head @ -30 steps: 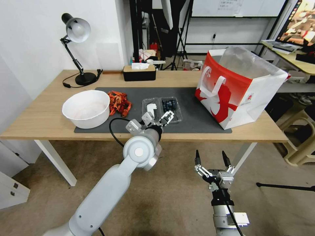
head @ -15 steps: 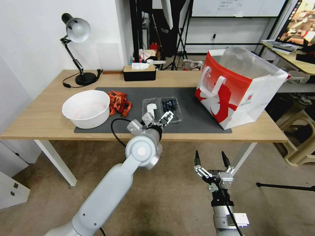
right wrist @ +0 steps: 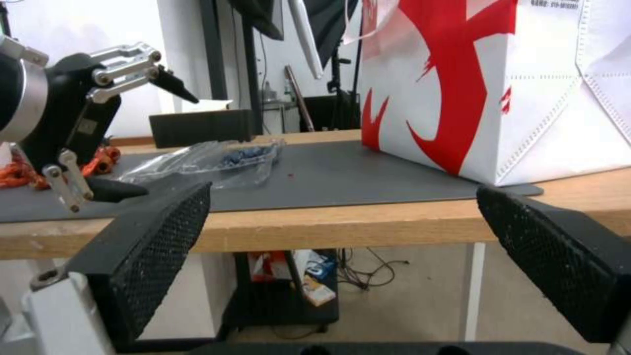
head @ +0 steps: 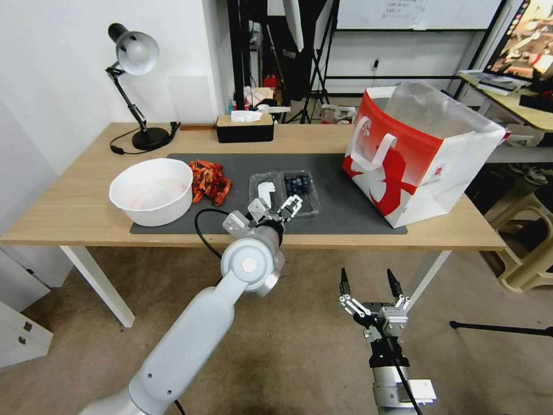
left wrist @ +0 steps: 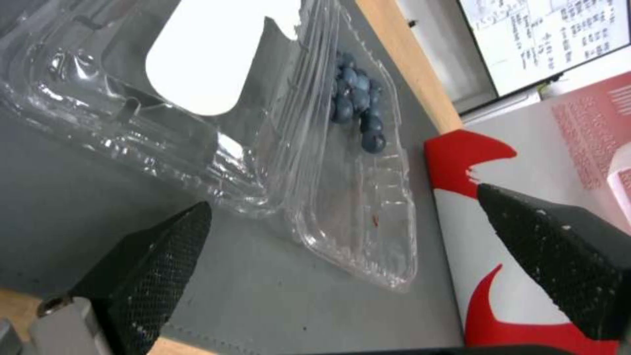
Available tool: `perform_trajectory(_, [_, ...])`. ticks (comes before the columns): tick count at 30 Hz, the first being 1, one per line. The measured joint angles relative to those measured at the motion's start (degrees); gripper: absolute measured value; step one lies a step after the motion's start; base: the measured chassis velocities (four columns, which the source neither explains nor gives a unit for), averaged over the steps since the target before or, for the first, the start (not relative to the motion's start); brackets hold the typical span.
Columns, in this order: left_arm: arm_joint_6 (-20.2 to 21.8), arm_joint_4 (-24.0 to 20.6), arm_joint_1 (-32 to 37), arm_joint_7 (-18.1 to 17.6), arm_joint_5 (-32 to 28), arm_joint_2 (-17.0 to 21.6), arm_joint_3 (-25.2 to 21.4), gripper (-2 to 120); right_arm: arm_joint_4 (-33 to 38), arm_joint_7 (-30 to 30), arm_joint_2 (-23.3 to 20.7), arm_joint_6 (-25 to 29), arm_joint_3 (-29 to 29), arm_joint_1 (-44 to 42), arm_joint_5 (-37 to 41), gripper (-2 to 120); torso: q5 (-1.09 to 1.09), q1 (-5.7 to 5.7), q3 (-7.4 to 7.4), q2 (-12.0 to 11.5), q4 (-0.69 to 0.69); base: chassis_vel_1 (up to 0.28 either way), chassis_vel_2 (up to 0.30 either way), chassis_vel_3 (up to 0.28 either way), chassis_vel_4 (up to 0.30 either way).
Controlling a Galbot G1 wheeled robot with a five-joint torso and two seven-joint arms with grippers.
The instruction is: Close the takeout container lid, then place the container into the takeout bag.
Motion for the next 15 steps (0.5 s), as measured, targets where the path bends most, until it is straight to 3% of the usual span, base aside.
perform_trajectory(15, [-1.5,1.4,-0.3,0.7,0.1,-1.1,-0.9,100,-0.2,-0.1,0.1,0.1,-0.2,-0.1,-0.4,100,0.00,0.00,0.00,0.0,0.00,0.000,0.000,0.000,0.000])
